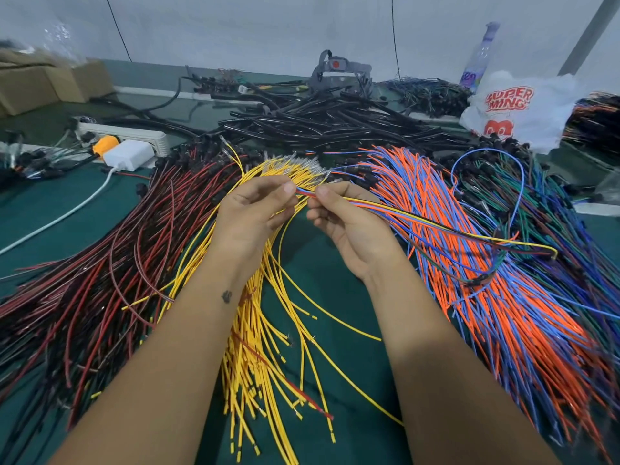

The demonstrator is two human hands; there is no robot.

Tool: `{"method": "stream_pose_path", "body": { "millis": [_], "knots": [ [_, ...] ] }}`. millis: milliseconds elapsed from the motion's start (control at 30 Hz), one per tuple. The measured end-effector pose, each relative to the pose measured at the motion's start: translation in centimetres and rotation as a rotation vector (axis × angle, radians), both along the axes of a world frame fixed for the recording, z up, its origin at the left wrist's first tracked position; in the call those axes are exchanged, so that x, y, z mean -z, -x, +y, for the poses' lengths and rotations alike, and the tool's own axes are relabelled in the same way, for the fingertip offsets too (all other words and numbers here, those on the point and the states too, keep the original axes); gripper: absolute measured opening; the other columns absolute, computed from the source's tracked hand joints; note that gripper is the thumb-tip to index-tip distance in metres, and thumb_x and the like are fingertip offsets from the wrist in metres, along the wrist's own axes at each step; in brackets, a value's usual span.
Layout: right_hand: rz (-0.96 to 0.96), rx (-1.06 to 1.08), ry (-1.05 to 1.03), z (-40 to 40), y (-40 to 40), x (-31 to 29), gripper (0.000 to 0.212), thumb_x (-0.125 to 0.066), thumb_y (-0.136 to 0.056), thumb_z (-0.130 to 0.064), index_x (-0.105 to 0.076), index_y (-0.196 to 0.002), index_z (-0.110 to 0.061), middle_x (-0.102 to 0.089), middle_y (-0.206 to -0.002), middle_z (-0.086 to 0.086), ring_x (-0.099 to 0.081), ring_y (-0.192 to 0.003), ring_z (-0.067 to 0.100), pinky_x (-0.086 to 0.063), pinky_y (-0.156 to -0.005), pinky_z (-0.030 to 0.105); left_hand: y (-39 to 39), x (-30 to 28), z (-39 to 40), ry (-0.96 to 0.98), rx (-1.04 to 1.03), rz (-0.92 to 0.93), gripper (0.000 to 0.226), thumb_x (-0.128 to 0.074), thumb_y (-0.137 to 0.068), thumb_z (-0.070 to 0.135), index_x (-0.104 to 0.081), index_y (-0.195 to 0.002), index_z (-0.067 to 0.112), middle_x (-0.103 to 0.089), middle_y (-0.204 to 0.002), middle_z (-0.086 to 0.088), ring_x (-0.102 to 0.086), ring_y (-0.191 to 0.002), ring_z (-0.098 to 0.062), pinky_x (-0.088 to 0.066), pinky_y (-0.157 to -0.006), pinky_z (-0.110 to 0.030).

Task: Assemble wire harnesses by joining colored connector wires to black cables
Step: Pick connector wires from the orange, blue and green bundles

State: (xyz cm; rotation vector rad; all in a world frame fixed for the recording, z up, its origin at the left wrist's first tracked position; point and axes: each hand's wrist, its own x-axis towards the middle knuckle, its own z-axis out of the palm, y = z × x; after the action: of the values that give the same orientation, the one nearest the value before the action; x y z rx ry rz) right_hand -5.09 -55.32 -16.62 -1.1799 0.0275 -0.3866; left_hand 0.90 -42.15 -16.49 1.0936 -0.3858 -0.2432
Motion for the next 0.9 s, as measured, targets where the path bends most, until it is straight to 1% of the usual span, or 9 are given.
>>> {"method": "stream_pose_path", "body": {
  "millis": [133, 200, 300, 400, 467, 567, 767, 833, 900],
  "knots": [
    [-0.020, -0.013, 0.000, 0.3, 0.0, 0.0, 0.013, -0.058, -0.093, -0.004, -0.062, -0.081, -0.007, -0.069, -0.070, 0.004, -0.066, -0.063, 0.013, -0.053, -0.063, 0.021, 0.0, 0.0, 0.0, 0.049, 0.012, 0.085, 0.003, -0.067, -0.083, 0.018, -0.069, -0.080, 0.017, -0.067, -0.068, 0.005, -0.065, -0.065, -0.007, -0.055, -0.067, -0.020],
    [-0.027, 0.000, 0.027, 0.5, -0.1, 0.0, 0.013, -0.059, -0.092, -0.003, -0.062, -0.080, -0.007, -0.069, -0.069, 0.004, -0.066, -0.062, 0.014, -0.053, -0.063, 0.022, -0.2, 0.0, -0.2, 0.063, -0.059, 0.170, 0.016, -0.059, -0.092, 0.027, -0.065, -0.084, 0.015, -0.060, -0.063, 0.006, -0.061, -0.062, -0.008, -0.054, -0.066, -0.020],
    [-0.037, -0.002, 0.090, 0.5, 0.0, 0.1, 0.014, -0.060, -0.091, -0.002, -0.062, -0.079, -0.008, -0.069, -0.068, 0.003, -0.066, -0.062, 0.014, -0.053, -0.062, 0.022, -0.6, -0.1, 0.1, 0.152, -0.069, 0.307, 0.043, -0.035, -0.101, 0.047, -0.065, -0.099, 0.016, -0.061, -0.079, 0.000, -0.064, -0.084, -0.017, -0.054, -0.082, -0.029],
    [-0.020, -0.078, 0.152, 0.7, 0.1, 0.1, 0.015, -0.061, -0.090, -0.001, -0.062, -0.078, -0.009, -0.068, -0.069, 0.005, -0.065, -0.062, 0.016, -0.053, -0.061, 0.022, -0.4, -0.4, 0.4, 0.214, 0.030, 0.282, 0.055, -0.022, -0.101, 0.053, -0.062, -0.115, 0.017, -0.067, -0.109, -0.007, -0.064, -0.109, -0.024, -0.048, -0.095, -0.039],
    [0.002, -0.140, 0.187, 1.1, 0.1, 0.2, 0.016, -0.061, -0.089, 0.000, -0.062, -0.076, -0.010, -0.068, -0.069, 0.006, -0.065, -0.060, 0.016, -0.052, -0.060, 0.022, -0.2, -0.5, 0.2, 0.193, 0.082, 0.254, 0.058, -0.019, -0.100, 0.055, -0.058, -0.120, 0.018, -0.065, -0.121, -0.010, -0.062, -0.115, -0.026, -0.046, -0.094, -0.040],
    [0.019, -0.186, 0.213, 1.6, 0.0, 0.3, 0.022, -0.060, -0.090, 0.000, -0.065, -0.074, -0.014, -0.068, -0.070, 0.006, -0.065, -0.060, 0.015, -0.052, -0.059, 0.021, 0.1, -0.7, 0.1, 0.175, 0.141, 0.236, 0.061, -0.017, -0.099, 0.058, -0.054, -0.126, 0.018, -0.063, -0.122, -0.013, -0.058, -0.120, -0.030, -0.047, -0.086, -0.039],
    [0.010, -0.200, 0.209, 1.9, -0.1, 0.5, 0.016, -0.060, -0.090, -0.001, -0.064, -0.078, -0.011, -0.070, -0.072, 0.007, -0.066, -0.062, 0.014, -0.053, -0.061, 0.020, -0.4, -0.3, -0.1, 0.239, 0.157, 0.232, 0.055, -0.018, -0.097, 0.062, -0.039, -0.140, 0.035, -0.064, -0.125, -0.015, -0.060, -0.116, -0.032, -0.045, -0.095, -0.045],
    [-0.003, -0.171, 0.207, 1.7, -0.3, 0.6, 0.014, -0.060, -0.090, 0.000, -0.064, -0.080, -0.009, -0.070, -0.072, 0.006, -0.066, -0.062, 0.014, -0.053, -0.062, 0.021, -0.5, -0.4, -0.1, 0.205, 0.154, 0.233, 0.053, -0.022, -0.097, 0.061, -0.040, -0.140, 0.036, -0.064, -0.124, -0.013, -0.064, -0.110, -0.029, -0.049, -0.086, -0.041],
    [-0.023, -0.117, 0.173, 1.3, -0.4, 0.5, 0.013, -0.059, -0.090, 0.000, -0.063, -0.081, -0.008, -0.071, -0.072, 0.005, -0.067, -0.062, 0.013, -0.053, -0.064, 0.021, -0.5, -0.3, -0.3, 0.105, 0.129, 0.207, 0.048, -0.030, -0.098, 0.054, -0.048, -0.133, 0.027, -0.067, -0.113, -0.008, -0.067, -0.090, -0.022, -0.048, -0.072, -0.034]
  ]
}}
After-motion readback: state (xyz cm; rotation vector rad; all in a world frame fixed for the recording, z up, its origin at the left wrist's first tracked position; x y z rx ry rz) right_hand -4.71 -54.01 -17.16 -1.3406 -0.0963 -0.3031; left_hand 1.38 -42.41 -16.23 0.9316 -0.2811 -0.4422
